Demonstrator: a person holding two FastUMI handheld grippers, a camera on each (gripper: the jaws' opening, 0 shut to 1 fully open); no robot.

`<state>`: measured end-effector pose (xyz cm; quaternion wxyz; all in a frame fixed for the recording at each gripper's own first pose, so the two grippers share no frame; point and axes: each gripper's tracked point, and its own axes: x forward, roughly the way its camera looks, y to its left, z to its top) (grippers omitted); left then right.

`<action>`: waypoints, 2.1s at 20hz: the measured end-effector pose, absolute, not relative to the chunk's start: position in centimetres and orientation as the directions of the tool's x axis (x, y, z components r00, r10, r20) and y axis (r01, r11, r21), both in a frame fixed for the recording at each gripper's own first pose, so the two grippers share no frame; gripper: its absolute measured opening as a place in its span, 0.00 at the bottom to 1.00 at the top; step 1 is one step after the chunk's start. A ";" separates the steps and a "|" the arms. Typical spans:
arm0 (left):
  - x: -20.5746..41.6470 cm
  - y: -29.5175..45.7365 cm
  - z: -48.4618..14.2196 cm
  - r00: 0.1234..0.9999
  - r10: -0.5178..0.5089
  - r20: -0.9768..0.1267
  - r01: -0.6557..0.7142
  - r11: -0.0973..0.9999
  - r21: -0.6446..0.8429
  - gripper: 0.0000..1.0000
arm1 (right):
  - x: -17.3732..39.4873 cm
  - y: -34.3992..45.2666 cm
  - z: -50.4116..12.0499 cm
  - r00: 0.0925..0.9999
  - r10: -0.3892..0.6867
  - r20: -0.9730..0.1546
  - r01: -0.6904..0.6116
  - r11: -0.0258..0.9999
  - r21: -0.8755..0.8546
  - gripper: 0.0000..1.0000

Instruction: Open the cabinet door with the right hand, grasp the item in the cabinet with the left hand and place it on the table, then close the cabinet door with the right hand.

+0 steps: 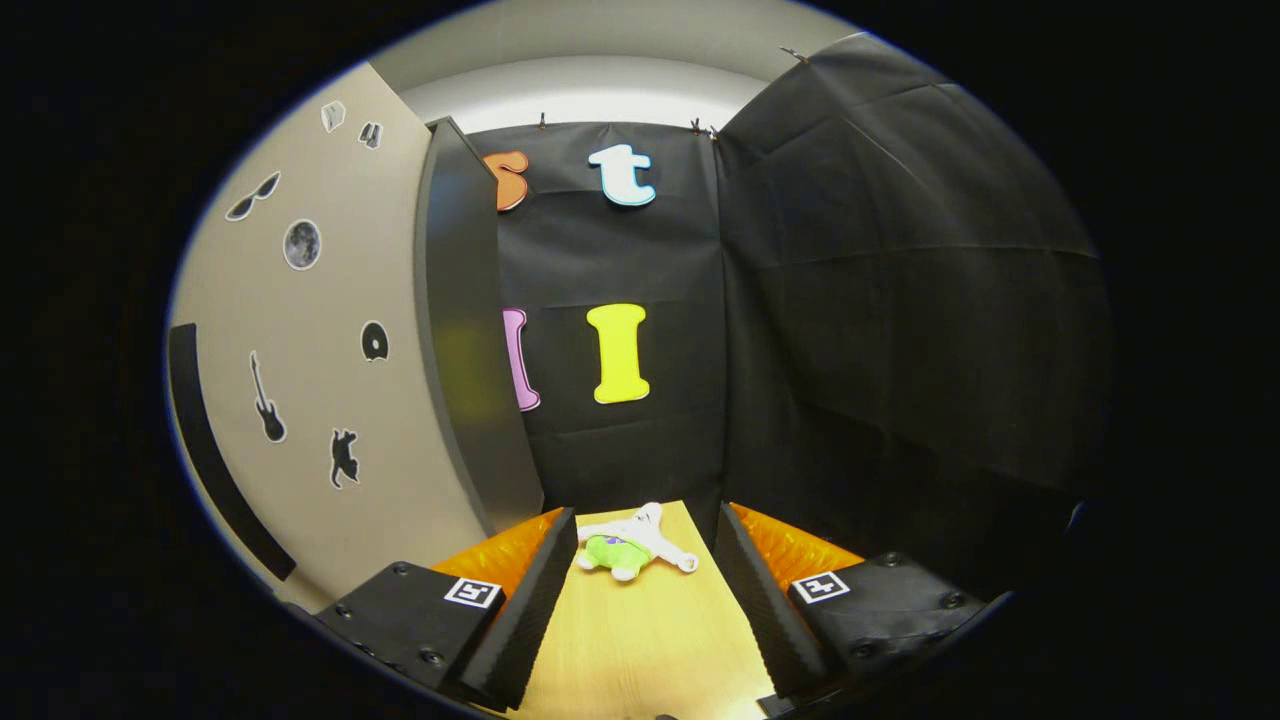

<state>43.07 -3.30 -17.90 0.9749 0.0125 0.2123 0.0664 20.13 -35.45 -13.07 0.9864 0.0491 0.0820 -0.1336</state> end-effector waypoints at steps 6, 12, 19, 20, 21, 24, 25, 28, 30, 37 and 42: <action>35.8 -4.2 -15.6 0.913 0.115 -0.391 -0.127 0.992 -0.005 0.25 | 19.2 -32.1 -12.3 0.973 -0.170 -0.155 0.187 0.977 0.100 0.94; 26.4 -5.2 -14.9 0.924 0.094 -0.372 -0.123 0.991 -0.053 0.25 | 16.6 -28.8 -12.4 0.976 -0.149 -0.157 0.156 0.987 0.030 0.94; 15.8 -8.1 -17.7 0.918 0.065 -0.390 -0.100 0.992 -0.071 0.25 | 10.5 -24.1 -11.6 0.985 -0.111 -0.133 0.107 0.994 -0.032 0.94; 14.3 -8.5 -18.7 0.913 0.060 -0.404 -0.099 0.992 -0.078 0.25 | 9.6 -23.7 -11.5 0.985 -0.109 -0.132 0.106 0.994 -0.029 0.94; 13.0 -9.0 -19.8 0.909 0.054 -0.412 -0.097 0.992 -0.084 0.25 | 8.8 -23.1 -11.4 0.986 -0.103 -0.128 0.101 0.995 -0.023 0.94; 10.8 -9.3 -23.8 0.903 0.079 -0.422 -0.119 0.990 -0.069 0.25 | 6.8 -22.3 -10.8 0.988 -0.108 -0.112 0.106 0.994 -0.022 0.94; 10.2 -9.5 -25.6 0.896 0.084 -0.437 -0.127 0.989 -0.072 0.25 | 6.3 -21.9 -10.8 0.988 -0.105 -0.112 0.103 0.994 -0.025 0.94; 9.3 -10.8 -30.5 0.879 0.082 -0.469 -0.137 0.987 -0.084 0.25 | 6.1 -21.5 -10.5 0.990 -0.099 -0.102 0.098 0.995 -0.020 0.94; 8.9 -11.4 -33.2 0.877 0.087 -0.473 -0.145 0.985 -0.090 0.25 | 6.9 -21.5 -10.5 0.992 -0.084 -0.094 0.084 0.996 -0.009 0.94; 8.4 -11.4 -43.2 0.851 0.139 -0.507 -0.231 0.965 -0.122 0.25 | 10.1 -23.7 -12.2 0.994 -0.069 -0.087 0.067 0.998 -0.022 0.94; 7.4 -11.5 -49.0 0.819 0.170 -0.549 -0.256 0.963 -0.084 0.26 | 11.3 -25.5 -14.1 0.991 -0.075 -0.107 0.072 0.997 -0.034 0.94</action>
